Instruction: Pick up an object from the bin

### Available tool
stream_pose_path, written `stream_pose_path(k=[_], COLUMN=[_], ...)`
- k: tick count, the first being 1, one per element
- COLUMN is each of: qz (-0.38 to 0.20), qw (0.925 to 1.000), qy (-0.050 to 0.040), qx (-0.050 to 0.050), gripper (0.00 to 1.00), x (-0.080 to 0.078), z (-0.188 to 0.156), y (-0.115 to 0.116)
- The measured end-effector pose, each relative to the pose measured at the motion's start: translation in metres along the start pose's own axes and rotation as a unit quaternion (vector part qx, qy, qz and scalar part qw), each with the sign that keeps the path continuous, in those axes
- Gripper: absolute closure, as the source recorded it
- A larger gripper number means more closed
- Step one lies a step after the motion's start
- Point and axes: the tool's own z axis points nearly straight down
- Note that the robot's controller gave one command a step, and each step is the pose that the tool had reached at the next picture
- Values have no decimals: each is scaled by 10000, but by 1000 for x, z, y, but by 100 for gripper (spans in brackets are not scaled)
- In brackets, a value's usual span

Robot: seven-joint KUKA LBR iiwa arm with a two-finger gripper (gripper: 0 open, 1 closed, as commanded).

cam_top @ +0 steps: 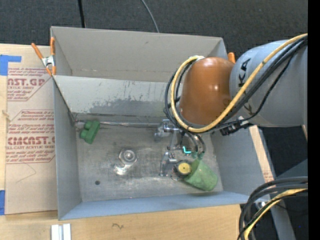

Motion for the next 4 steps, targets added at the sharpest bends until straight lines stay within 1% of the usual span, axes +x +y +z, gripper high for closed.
stream_pose_path(k=[1, 2, 3, 4], qz=[-1043, -1327, -3049, -3033], qw=[9945, 9911, 9524, 9529], qy=[-54, -80, -68, -29], qx=[8, -7, 8, 11], gripper=[0, 0, 0, 100], x=[-31, -56, -14, -13], z=[102, 99, 99, 98], y=[110, 27, 78, 76])
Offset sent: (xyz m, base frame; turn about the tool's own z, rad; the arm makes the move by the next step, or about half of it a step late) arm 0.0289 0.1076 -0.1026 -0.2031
